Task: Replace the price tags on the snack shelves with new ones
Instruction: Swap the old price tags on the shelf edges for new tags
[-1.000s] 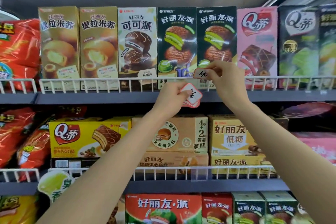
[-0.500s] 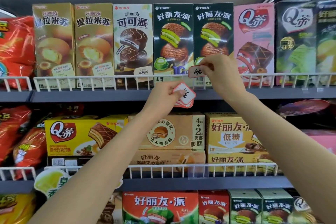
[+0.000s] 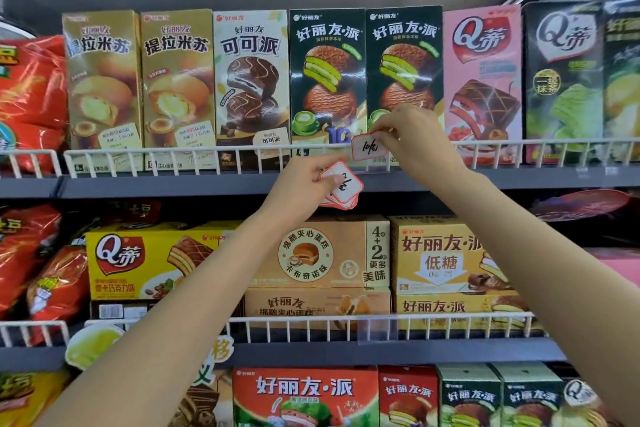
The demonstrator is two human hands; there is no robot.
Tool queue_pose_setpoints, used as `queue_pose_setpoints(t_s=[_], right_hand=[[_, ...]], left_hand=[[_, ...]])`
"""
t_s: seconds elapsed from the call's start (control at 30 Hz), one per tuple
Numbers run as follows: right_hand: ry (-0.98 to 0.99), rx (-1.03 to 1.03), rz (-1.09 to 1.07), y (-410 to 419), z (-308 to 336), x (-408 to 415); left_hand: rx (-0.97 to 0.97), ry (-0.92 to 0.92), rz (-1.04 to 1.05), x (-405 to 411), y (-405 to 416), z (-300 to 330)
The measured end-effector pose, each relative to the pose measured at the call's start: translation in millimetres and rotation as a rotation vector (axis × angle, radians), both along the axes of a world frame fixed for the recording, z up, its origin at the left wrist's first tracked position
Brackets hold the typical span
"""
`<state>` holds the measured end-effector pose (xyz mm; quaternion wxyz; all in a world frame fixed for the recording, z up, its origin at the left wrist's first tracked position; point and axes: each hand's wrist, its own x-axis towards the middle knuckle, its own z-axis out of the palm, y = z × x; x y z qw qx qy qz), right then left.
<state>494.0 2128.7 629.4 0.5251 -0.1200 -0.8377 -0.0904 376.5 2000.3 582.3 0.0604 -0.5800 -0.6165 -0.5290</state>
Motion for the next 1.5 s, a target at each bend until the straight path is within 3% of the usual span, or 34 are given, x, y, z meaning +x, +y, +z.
queue_pose_setpoints(t_s=[0.4, 1.03, 1.5], right_hand=[[0.134, 0.177, -0.146, 1, -21, -6], [0.132, 0.042, -0.126, -1, -26, -3], [0.144, 0.154, -0.176, 0, -28, -8]], left_hand=[[-0.022, -0.003, 0.008, 0, 0, 2], [-0.033, -0.006, 0.011, 0, 0, 5], [-0.070, -0.017, -0.011, 1, -1, 8]])
